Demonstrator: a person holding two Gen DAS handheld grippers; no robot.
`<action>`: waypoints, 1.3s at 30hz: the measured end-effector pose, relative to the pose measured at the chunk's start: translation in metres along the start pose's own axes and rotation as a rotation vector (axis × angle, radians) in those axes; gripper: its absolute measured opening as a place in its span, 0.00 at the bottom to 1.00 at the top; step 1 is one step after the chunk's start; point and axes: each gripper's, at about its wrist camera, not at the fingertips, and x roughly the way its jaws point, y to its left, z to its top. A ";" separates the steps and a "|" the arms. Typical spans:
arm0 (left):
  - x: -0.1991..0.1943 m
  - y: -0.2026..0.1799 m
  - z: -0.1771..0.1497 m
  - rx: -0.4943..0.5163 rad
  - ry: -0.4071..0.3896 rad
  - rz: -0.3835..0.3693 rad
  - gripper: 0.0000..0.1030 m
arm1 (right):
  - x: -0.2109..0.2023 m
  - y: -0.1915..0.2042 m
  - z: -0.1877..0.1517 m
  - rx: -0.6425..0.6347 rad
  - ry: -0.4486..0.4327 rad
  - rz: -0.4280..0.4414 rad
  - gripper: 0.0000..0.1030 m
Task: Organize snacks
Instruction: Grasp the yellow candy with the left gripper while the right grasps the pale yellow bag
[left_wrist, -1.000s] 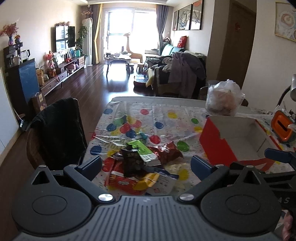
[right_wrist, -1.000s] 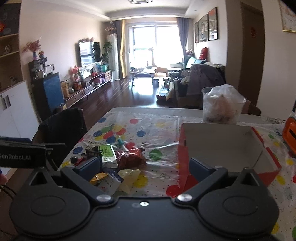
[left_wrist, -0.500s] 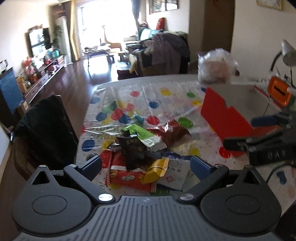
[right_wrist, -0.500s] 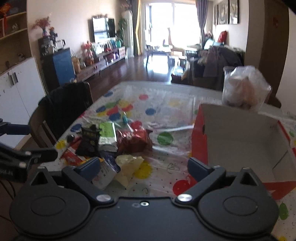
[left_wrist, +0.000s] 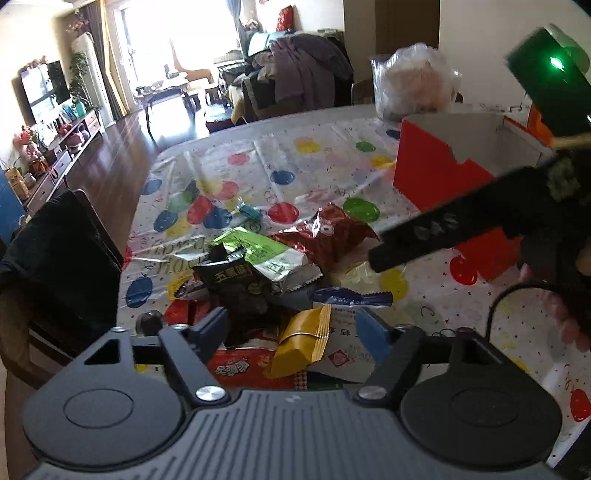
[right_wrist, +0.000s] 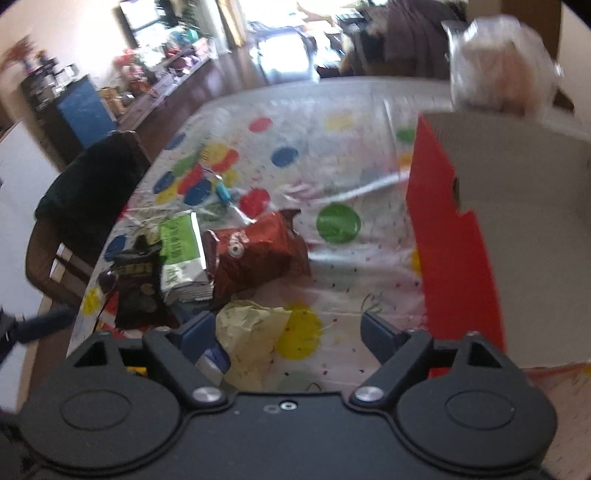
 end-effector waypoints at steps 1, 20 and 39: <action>0.004 0.000 0.000 0.003 0.009 0.000 0.66 | 0.005 0.000 0.001 0.016 0.015 0.004 0.80; 0.042 0.005 -0.005 -0.012 0.123 -0.067 0.45 | 0.043 0.015 0.006 0.158 0.158 0.083 0.61; 0.039 0.019 -0.010 -0.162 0.169 -0.122 0.28 | 0.008 -0.016 -0.014 0.239 0.079 0.133 0.28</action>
